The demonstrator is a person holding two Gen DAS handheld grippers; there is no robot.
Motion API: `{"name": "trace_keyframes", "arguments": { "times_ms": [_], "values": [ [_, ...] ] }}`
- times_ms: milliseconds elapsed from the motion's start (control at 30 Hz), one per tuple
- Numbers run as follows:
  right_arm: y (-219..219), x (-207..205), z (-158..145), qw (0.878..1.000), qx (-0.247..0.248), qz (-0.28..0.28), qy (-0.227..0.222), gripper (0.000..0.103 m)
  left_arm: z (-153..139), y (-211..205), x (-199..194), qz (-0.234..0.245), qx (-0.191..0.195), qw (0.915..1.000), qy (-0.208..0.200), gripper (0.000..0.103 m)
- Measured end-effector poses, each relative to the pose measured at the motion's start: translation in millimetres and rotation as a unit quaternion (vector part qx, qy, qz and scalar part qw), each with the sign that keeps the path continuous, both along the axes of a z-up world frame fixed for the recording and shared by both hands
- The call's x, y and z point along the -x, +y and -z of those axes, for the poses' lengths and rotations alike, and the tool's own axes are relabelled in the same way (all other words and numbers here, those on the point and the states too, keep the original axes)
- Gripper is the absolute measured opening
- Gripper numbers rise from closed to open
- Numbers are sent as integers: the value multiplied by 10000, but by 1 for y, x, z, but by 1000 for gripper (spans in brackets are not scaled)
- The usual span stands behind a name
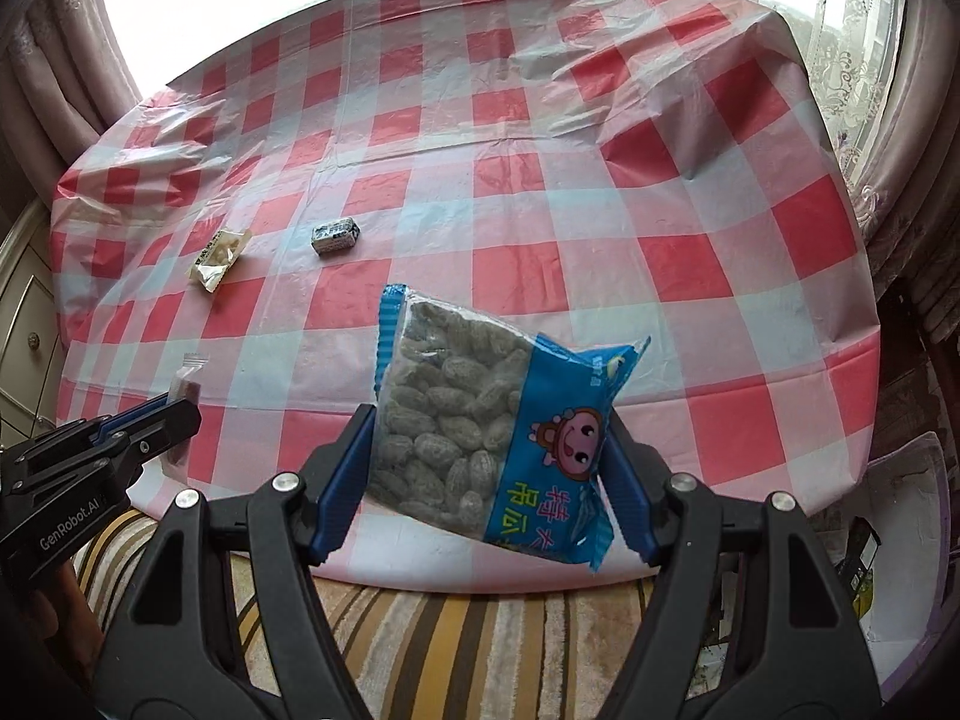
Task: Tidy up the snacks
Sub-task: 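Carry both packets to the white box and open both grippers to release them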
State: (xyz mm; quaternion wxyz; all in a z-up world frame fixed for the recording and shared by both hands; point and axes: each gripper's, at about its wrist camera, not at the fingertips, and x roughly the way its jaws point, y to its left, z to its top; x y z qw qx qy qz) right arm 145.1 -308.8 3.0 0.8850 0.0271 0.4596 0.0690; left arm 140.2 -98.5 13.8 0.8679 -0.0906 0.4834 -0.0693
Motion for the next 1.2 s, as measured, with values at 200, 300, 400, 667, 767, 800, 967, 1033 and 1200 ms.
{"name": "trace_keyframes", "arguments": {
  "times_ms": [200, 300, 400, 667, 767, 800, 967, 1033, 1200],
  "values": [
    [-41, 17, -1, 9995, 16, 322, -8, 73, -5, -37, 0, 416, -51, 9991, -27, 15],
    [-62, 26, 0, 9988, 24, 496, 5, 73, -7, -59, 0, 653, -73, 9978, -29, 15],
    [-82, 35, 0, 9977, 24, 676, 7, 73, -8, -80, 1, 890, -93, 9960, -39, 15],
    [-140, 59, 4, 9926, 59, 1209, 53, 73, -9, -142, 9, 1591, -62, 9872, 34, 15],
    [-160, 68, 8, 9901, 90, 1399, 84, 73, -9, -164, 14, 1850, -41, 9827, 69, 15],
    [-168, 71, 9, 9889, 106, 1479, 97, 73, -8, -171, 15, 1935, -51, 9811, 79, 15],
    [-202, 88, 15, 9828, 125, 1834, 167, 73, -5, -208, 26, 2372, -40, 9713, 171, 15],
    [-213, 95, 17, 9809, 145, 1932, 199, 73, -3, -220, 30, 2524, -23, 9673, 237, 15],
    [-236, 112, 25, 9762, 217, 2137, 305, 73, 1, -246, 44, 2854, -2, 9577, 370, 15]
  ]
}}
